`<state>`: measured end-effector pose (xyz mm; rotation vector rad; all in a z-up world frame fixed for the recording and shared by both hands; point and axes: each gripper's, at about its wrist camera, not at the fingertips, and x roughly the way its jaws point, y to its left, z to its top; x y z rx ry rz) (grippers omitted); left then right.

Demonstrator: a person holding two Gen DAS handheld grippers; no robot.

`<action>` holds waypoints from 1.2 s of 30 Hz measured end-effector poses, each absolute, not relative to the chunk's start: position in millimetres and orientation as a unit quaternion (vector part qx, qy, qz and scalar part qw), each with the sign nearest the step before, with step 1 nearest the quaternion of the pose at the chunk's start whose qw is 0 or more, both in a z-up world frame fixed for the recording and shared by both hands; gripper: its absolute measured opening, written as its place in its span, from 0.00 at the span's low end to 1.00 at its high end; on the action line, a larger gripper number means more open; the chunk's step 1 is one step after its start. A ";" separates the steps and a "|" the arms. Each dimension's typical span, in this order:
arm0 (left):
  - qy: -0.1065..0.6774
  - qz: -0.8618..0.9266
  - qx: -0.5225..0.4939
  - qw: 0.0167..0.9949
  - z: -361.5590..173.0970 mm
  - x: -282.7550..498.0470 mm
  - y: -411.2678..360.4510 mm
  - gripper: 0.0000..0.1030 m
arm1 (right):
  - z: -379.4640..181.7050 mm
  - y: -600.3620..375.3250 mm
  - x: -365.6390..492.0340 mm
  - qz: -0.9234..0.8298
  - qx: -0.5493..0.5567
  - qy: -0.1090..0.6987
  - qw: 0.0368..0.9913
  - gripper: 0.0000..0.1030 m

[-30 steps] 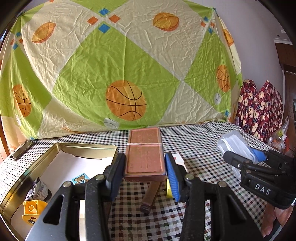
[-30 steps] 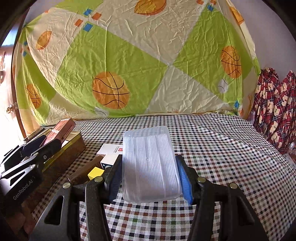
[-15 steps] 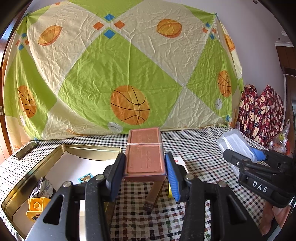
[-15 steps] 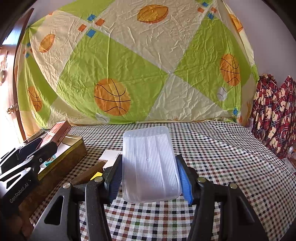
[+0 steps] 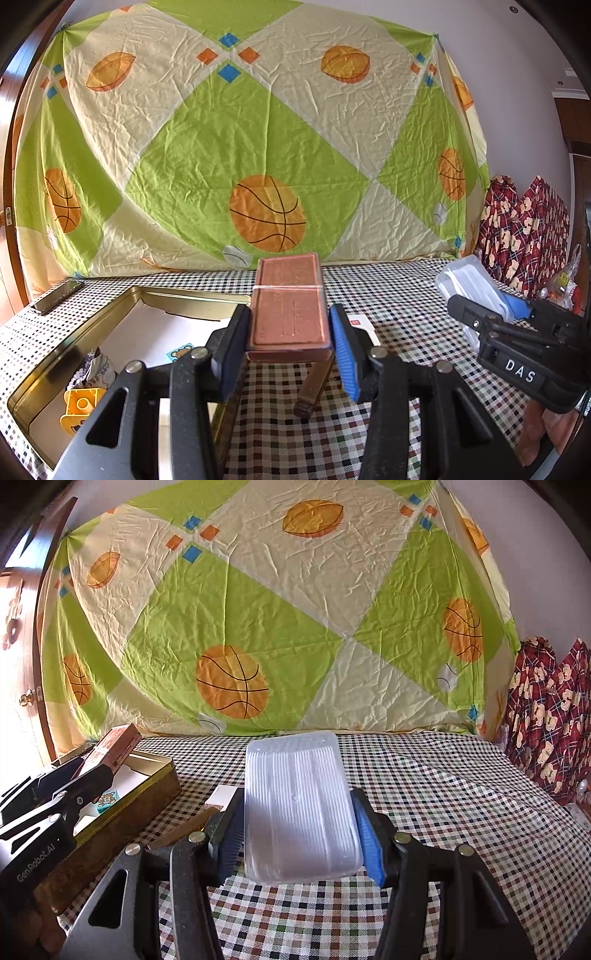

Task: Organize rigid objects
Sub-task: 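Carry copper box with left tool while right tool carries clear container toward tin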

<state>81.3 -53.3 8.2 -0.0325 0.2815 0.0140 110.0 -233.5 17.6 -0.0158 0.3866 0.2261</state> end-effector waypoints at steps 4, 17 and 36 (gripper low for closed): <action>0.139 0.011 -0.019 0.990 8.3 78.4 -50.1 0.42 | 18.8 -232.0 107.2 0.125 -0.008 0.184 0.975 0.55; 0.137 0.029 -0.028 0.990 8.1 72.2 -40.2 0.42 | 19.1 -222.0 105.8 0.137 -0.010 0.180 0.974 0.55; 0.120 0.043 -0.031 0.991 9.9 58.0 -31.3 0.42 | 21.5 -196.8 95.5 0.188 -0.015 0.160 0.969 0.55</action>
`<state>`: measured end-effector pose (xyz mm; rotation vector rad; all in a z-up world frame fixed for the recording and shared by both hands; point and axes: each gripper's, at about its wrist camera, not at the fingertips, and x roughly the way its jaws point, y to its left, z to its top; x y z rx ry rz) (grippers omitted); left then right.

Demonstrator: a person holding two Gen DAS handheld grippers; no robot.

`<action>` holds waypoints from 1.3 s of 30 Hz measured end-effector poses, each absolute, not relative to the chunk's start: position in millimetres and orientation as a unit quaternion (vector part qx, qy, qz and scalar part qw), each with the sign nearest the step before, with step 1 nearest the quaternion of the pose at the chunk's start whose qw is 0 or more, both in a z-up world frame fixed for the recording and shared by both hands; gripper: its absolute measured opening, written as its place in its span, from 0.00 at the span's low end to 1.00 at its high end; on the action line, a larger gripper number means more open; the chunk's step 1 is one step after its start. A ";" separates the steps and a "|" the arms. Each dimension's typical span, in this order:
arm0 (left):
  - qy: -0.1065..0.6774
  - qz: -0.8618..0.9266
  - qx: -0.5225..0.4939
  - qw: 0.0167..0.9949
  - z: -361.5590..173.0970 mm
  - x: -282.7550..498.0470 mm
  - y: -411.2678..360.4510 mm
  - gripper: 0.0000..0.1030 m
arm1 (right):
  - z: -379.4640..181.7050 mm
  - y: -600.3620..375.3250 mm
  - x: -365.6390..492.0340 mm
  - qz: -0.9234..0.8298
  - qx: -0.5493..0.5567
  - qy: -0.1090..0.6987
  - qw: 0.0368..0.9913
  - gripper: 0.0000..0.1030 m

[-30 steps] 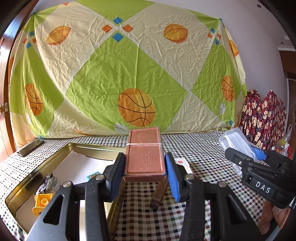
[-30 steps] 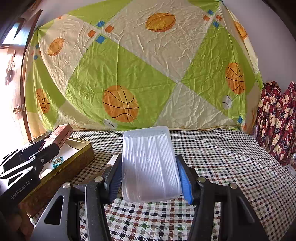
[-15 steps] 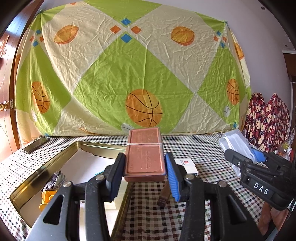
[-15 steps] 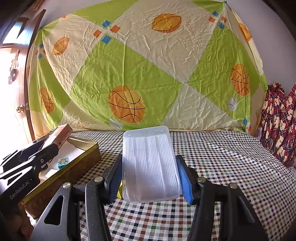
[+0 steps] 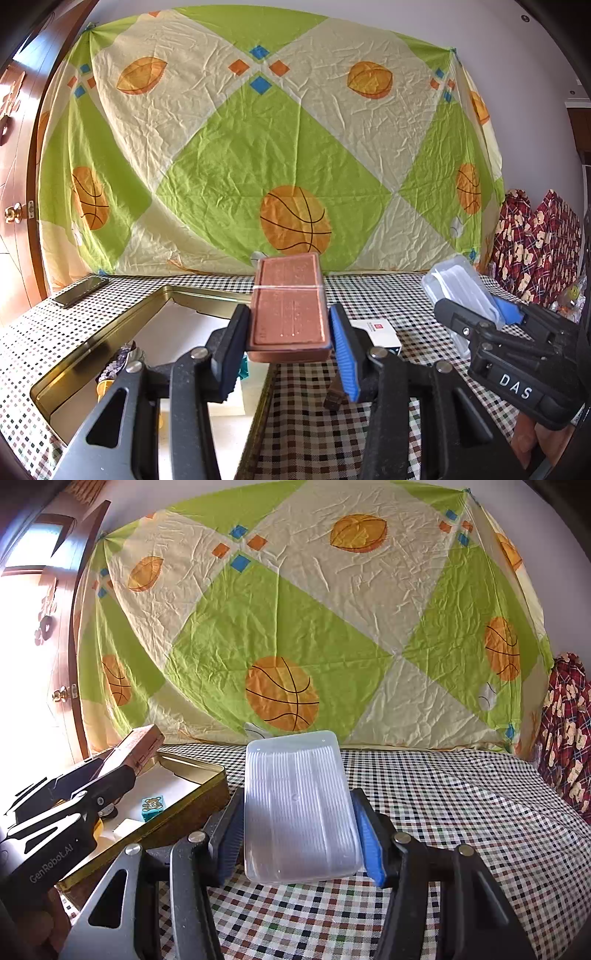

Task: Organize rigid objects
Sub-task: 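Carry copper box with left tool while right tool carries clear container toward tin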

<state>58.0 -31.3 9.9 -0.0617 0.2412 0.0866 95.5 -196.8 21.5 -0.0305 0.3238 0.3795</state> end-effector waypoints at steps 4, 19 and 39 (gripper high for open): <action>0.118 0.042 -0.033 0.992 10.0 55.6 -29.0 0.42 | 22.7 -193.9 90.3 0.195 -0.015 0.151 0.969 0.55; 0.106 0.049 -0.033 0.993 11.6 46.4 -26.1 0.42 | 26.2 -186.9 77.5 0.213 -0.012 0.124 0.969 0.55; 0.102 0.057 -0.039 0.992 11.7 40.6 -20.4 0.42 | 27.6 -174.6 70.3 0.241 -0.014 0.110 0.964 0.55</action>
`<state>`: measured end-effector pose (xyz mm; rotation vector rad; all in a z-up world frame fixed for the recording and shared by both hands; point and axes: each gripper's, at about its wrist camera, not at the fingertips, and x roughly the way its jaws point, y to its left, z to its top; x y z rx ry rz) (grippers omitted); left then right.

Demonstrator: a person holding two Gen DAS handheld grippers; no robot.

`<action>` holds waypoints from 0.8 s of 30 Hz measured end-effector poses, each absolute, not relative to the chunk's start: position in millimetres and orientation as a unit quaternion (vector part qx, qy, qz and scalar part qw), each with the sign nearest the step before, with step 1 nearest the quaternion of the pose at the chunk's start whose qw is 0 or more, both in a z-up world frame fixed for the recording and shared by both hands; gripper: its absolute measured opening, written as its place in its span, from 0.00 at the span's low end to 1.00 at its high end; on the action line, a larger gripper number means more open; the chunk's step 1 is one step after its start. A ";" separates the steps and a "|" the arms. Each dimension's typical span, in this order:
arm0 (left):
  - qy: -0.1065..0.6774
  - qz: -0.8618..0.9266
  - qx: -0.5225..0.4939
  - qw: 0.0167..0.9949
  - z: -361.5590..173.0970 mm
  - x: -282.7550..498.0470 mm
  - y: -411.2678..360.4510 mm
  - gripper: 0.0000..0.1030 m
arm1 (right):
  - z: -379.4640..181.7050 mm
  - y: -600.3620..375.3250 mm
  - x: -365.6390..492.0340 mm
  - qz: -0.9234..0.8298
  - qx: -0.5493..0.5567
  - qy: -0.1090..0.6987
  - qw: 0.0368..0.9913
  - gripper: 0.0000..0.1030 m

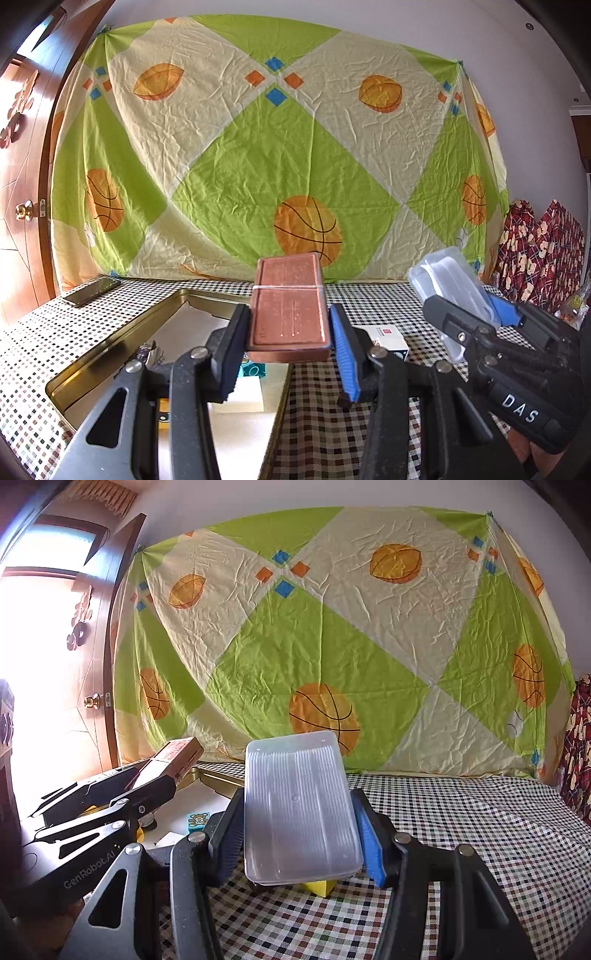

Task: Organize rigid objects
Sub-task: 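Carry copper box with left tool while right tool carries clear container toward tin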

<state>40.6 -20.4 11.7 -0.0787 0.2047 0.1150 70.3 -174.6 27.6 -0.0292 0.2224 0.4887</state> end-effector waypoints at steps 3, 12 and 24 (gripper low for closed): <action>0.102 0.057 -0.040 0.992 11.5 40.3 -19.9 0.42 | 27.9 -172.2 68.8 0.244 -0.014 0.107 0.964 0.55; 0.103 0.055 -0.047 0.992 11.1 33.9 -11.6 0.42 | 28.9 -167.0 68.9 0.256 -0.005 0.108 0.961 0.55; 0.102 0.062 -0.057 0.991 13.1 26.7 5.8 0.42 | 28.4 -153.0 71.9 0.271 -0.006 0.117 0.955 0.55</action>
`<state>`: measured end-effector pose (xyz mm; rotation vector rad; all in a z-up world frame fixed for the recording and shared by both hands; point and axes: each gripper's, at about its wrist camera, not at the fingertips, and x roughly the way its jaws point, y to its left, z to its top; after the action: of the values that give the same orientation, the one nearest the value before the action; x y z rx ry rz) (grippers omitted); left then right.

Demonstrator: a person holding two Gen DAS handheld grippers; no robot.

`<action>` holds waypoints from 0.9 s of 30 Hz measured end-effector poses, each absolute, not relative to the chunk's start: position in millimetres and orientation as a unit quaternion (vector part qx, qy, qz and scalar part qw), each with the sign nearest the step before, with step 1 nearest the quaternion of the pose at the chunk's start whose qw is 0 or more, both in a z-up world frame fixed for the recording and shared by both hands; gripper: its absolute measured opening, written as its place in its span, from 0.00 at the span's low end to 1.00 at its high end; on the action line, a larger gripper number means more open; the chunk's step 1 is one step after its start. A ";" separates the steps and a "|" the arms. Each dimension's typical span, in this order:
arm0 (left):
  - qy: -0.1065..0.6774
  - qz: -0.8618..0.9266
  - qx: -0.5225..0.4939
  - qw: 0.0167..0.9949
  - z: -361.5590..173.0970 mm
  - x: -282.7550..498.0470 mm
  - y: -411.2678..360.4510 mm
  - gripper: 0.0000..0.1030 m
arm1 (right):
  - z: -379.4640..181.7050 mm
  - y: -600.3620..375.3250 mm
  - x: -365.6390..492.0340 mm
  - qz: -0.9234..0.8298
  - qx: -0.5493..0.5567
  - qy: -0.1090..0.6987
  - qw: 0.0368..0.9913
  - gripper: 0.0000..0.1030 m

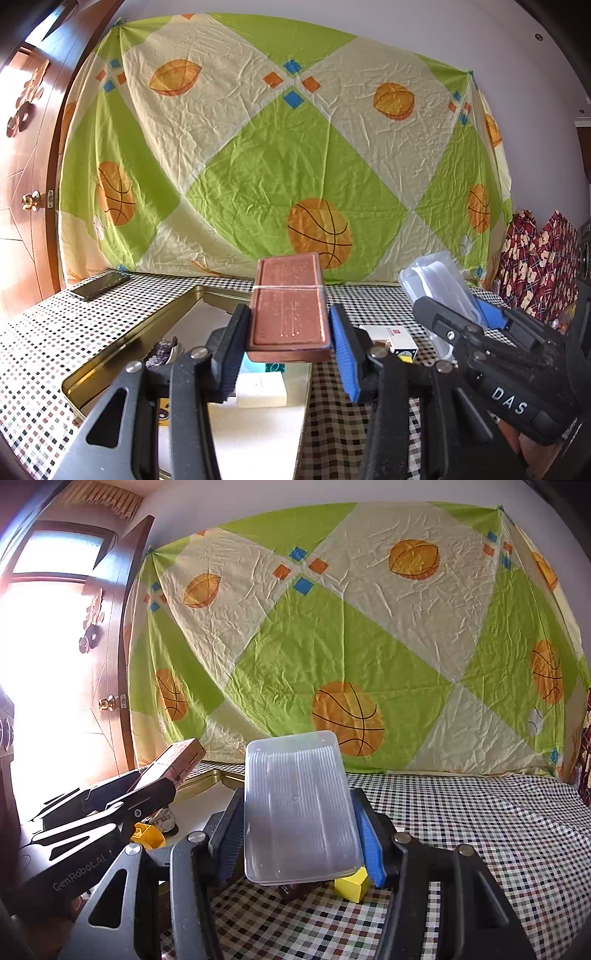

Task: Organize rigid objects
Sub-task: 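Carry copper box with left tool while right tool carries clear container toward tin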

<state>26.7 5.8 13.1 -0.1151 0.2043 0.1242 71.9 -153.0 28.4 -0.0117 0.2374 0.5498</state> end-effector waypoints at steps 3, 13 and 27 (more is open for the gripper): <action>0.105 0.066 -0.062 0.990 11.7 26.2 12.1 0.42 | 28.3 -148.5 73.3 0.273 -0.006 0.120 0.954 0.55; 0.111 0.078 -0.069 0.988 9.3 23.8 28.5 0.42 | 27.3 -129.5 73.6 0.287 -0.018 0.122 0.950 0.55; 0.123 0.099 -0.074 0.985 6.3 21.6 52.5 0.42 | 25.9 -105.5 76.5 0.301 -0.032 0.129 0.944 0.55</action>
<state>21.6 52.5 6.3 -0.1478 0.2470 0.1981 76.5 -105.5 25.9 -0.0645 0.2633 0.6144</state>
